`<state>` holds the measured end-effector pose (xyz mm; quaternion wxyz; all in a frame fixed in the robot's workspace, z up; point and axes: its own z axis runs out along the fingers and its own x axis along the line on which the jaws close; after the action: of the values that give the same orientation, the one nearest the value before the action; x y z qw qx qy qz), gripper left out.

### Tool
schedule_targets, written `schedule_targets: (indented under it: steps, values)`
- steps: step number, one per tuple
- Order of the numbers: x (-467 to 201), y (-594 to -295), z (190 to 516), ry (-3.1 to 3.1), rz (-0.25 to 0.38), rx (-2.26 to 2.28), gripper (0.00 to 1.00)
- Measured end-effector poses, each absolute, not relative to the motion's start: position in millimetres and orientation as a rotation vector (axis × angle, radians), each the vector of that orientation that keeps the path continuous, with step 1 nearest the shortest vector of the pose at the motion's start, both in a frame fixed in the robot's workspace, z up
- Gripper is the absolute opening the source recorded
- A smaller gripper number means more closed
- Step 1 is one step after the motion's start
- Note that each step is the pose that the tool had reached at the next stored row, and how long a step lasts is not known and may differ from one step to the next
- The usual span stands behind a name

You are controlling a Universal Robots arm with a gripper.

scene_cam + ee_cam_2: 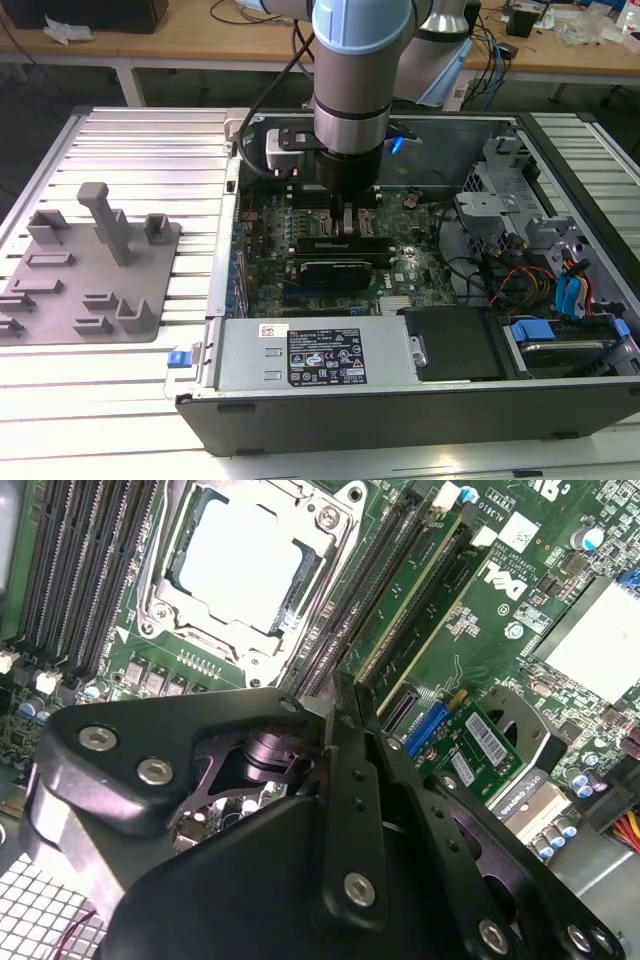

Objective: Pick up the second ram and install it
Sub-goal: 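Insert the second ram into the second slot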

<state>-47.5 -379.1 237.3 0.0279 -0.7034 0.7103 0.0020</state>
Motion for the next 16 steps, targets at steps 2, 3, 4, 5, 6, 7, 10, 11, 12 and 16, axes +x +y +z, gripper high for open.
schedule_targets:
  steps: [2,3,4,5,6,7,10,11,12,16]
  values:
    - [-47.5,-379.1,236.3,2.193,0.006,-2.171,0.09]
    - [-47.5,-379.1,236.4,2.193,0.006,-2.171,0.09]
    - [-47.5,-379.1,236.3,2.193,0.006,-2.171,0.09]
    - [-47.5,-379.1,236.2,2.193,0.006,-2.171,0.09]
    - [-47.5,-379.1,235.7,2.192,0.006,-2.171,0.09]
    - [-47.5,-379.1,235.5,2.192,0.006,-2.171,0.09]
    - [-47.5,-379.1,234.3,2.192,0.006,-2.171,0.09]
    - [-47.5,-379.1,234.3,2.193,0.006,-2.171,0.09]
    - [-47.5,-379.1,234.3,2.193,0.006,-2.171,0.09]
    - [-47.5,-379.1,231.7,2.193,0.006,-2.171,0.09]
